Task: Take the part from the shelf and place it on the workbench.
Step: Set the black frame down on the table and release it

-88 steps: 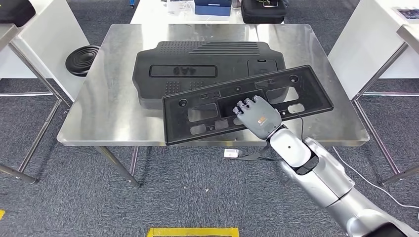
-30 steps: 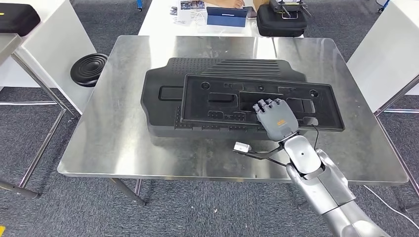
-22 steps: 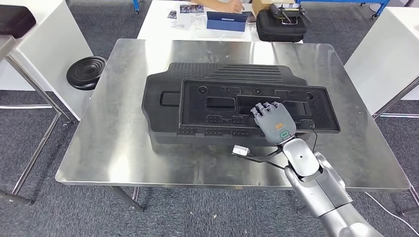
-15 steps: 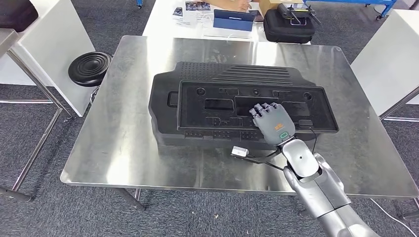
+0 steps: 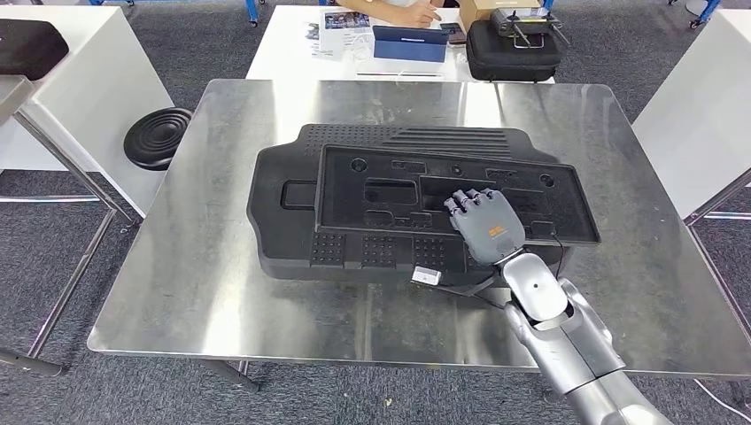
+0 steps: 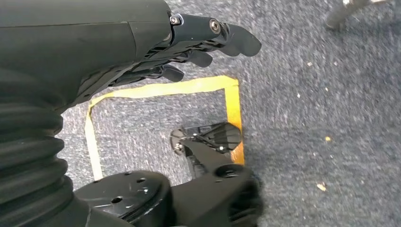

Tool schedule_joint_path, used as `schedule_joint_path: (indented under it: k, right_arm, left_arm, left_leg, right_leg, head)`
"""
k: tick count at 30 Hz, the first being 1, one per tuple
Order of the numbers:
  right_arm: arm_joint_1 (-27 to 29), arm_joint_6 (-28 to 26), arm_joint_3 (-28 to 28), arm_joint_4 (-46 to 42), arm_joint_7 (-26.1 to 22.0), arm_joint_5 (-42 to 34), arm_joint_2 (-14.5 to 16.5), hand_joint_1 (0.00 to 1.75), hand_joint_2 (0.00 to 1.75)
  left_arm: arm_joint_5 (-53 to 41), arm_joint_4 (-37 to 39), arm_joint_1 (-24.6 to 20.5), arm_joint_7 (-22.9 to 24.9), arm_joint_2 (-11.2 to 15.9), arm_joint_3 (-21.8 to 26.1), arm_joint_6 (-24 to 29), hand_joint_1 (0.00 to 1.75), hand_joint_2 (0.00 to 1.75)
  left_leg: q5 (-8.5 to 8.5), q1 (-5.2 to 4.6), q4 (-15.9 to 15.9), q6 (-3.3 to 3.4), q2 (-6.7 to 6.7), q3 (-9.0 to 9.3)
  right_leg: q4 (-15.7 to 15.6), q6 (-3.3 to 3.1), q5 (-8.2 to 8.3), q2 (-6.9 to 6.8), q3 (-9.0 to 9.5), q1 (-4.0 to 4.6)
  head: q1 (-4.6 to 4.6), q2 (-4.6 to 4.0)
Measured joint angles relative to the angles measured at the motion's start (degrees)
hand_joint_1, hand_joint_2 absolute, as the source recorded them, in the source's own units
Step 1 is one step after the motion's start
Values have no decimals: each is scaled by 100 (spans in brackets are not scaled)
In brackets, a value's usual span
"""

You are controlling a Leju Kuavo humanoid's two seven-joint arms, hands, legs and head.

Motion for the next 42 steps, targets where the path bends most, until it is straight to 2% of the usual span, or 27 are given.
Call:
schedule_joint_path:
  k: [1,2,3,5,6,8,11,13,16,17,18,19,20,21,22,23,25,27,29,31,32,33,34,36,37,39,42]
  right_arm:
    - [2,5,8,1,-19,-13,7,175,175]
    - [6,9,19,1,-37,-25,14,175,175]
    - [10,13,31,2,-49,-33,20,175,175]
    - [16,17,48,2,-61,-39,31,175,175]
    - [13,20,52,3,-64,-42,34,175,175]
    - [5,28,56,5,-67,-49,36,175,175]
    - [2,34,74,3,-73,-53,40,175,175]
    - [-20,35,81,0,-78,-55,37,175,175]
    - [-32,37,84,4,-78,-57,27,175,175]
    - [-13,38,86,7,-78,-57,27,175,175]
    - [4,38,87,9,-78,-57,27,175,175]
    - [14,39,88,11,-79,-59,26,175,175]
    - [17,41,87,13,-81,-63,23,175,175]
    - [12,46,86,14,-86,-67,20,175,175]
    - [5,56,86,15,-93,-72,15,175,175]
    - [0,70,87,17,-101,-75,8,175,175]
    - [-8,96,88,23,-114,-85,-13,175,175]
    - [-9,105,85,29,-121,-118,-36,175,175]
    - [-12,105,79,48,-136,-176,-56,175,175]
    - [-7,101,76,78,-158,-234,-71,175,175]
    - [-1,98,76,96,-174,-257,-74,175,175]
    - [8,97,76,115,-187,-275,-77,175,175]
    - [15,96,76,134,-200,-285,-78,131,131]
    - [23,94,73,170,-213,-299,-81,44,44]
    - [21,93,68,185,-215,-303,-86,0,0]
    - [17,93,51,213,-225,-318,-112,0,0]
    - [25,91,16,246,-265,-348,-147,0,0]
  left_arm:
    - [-1,1,4,0,-2,0,-4,0,175]
    - [-2,1,8,0,-3,0,-8,0,175]
    - [-2,1,10,0,-2,0,-10,0,175]
    - [-2,1,11,0,1,0,-10,0,175]
    - [-2,1,10,-1,3,0,-10,0,175]
    - [-2,1,3,-3,3,0,-10,0,175]
    - [-3,1,-5,-5,-7,-1,-11,0,175]
    - [-3,-1,-11,-6,-11,-1,-12,0,175]
    - [-2,-1,-15,-7,-8,0,-10,0,175]
    - [-2,-1,-12,-7,-8,0,-10,0,175]
    - [-3,-1,-8,-7,-9,0,-11,0,175]
    - [-6,0,-6,-7,-12,0,-12,0,175]
    - [-13,1,-4,-7,-15,0,-14,0,175]
    - [-21,1,-5,-6,-17,0,-16,0,175]
    - [-28,1,-8,-4,-18,0,-17,0,175]
    - [-34,1,-10,-2,-18,0,-18,0,175]
    - [-37,1,-10,3,-18,0,-15,0,175]
    - [-39,0,-3,9,-17,0,-1,0,175]
    - [-41,-1,3,11,-16,0,18,0,175]
    - [-37,0,10,2,-18,0,20,0,175]
    - [-32,1,14,-5,-19,0,17,0,175]
    - [-23,1,18,-14,-20,0,15,0,175]
    - [-16,1,19,-22,-19,0,14,0,175]
    - [-8,1,19,-34,-14,0,17,0,175]
    - [-8,1,17,-26,-12,-1,20,0,175]
    - [-10,2,12,23,-16,-2,21,0,175]
    - [2,3,15,58,-25,-1,19,0,175]
  left_leg:
    - [-63,0,309,-4,1,-205]
    - [-4,0,418,2,1,-322]
    - [173,0,289,16,2,-325]
    - [682,-3,-453,63,2,-62]
    - [841,-11,-826,82,1,104]
    - [913,-35,-1183,121,-4,284]
    - [882,-41,-1239,196,-12,333]
    - [876,-8,-1286,254,-16,382]
    - [833,0,-1298,312,-19,410]
    - [812,0,-1298,316,-22,428]
    - [788,2,-1297,312,-26,455]
    - [761,7,-1297,301,-30,495]
    - [730,11,-1298,281,-35,537]
    - [692,0,-1291,250,-40,574]
    - [657,-10,-1291,218,-44,601]
    - [630,-22,-1297,187,-48,617]
    - [600,-25,-1329,129,-47,644]
    - [538,-8,-1246,74,-29,620]
    - [288,3,-725,31,-7,377]
    - [-9,4,77,7,2,-54]
    - [-46,4,330,4,3,-225]
    - [40,4,368,10,5,-301]
    - [236,4,174,24,7,-264]
    - [717,-3,-589,70,8,27]
    - [850,-6,-927,91,5,181]
    - [902,-9,-1222,101,-4,324]
    - [900,-21,-1255,101,-29,326]
  right_leg:
    - [1,-17,-25,4,32,12]
    - [1,-24,-53,13,70,20]
    - [2,-20,-86,26,119,25]
    - [1,11,-166,46,230,29]
    - [7,39,-207,52,268,48]
    - [4,97,-255,58,288,74]
    - [5,173,-291,57,284,80]
    - [300,213,-413,46,120,77]
    - [1399,220,-731,41,-572,46]
    - [1609,248,-731,41,-748,33]
    - [1601,300,-632,39,-815,17]
    - [1352,367,-446,33,-757,-2]
    - [950,432,-220,21,-608,-20]
    - [541,465,-39,5,-434,-23]
    - [228,447,78,-1,-290,-16]
    - [56,396,122,-4,-205,-1]
    - [0,260,105,8,-162,24]
    - [-23,170,96,7,-115,-6]
    - [-40,92,69,3,-43,-31]
    - [-39,31,25,3,13,-12]
    - [-39,13,3,7,40,-2]
    - [-38,6,-22,17,74,6]
    - [-37,9,-50,28,116,9]
    - [-33,48,-120,50,202,24]
    - [-24,75,-151,56,224,42]
    - [-3,107,-185,60,217,78]
    - [-37,107,-189,49,215,73]
  head:
    - [2,0]
    - [0,0]
    - [-1,0]
    - [0,0]
    - [2,0]
    - [8,0]
    - [15,0]
    - [29,0]
    - [47,0]
    - [46,0]
    - [46,0]
    - [48,0]
    - [48,0]
    - [51,0]
    - [53,0]
    - [52,0]
    - [51,0]
    - [46,0]
    - [37,0]
    - [32,0]
    - [32,0]
    - [31,0]
    - [31,0]
    - [31,0]
    - [32,0]
    - [37,0]
    - [45,0]
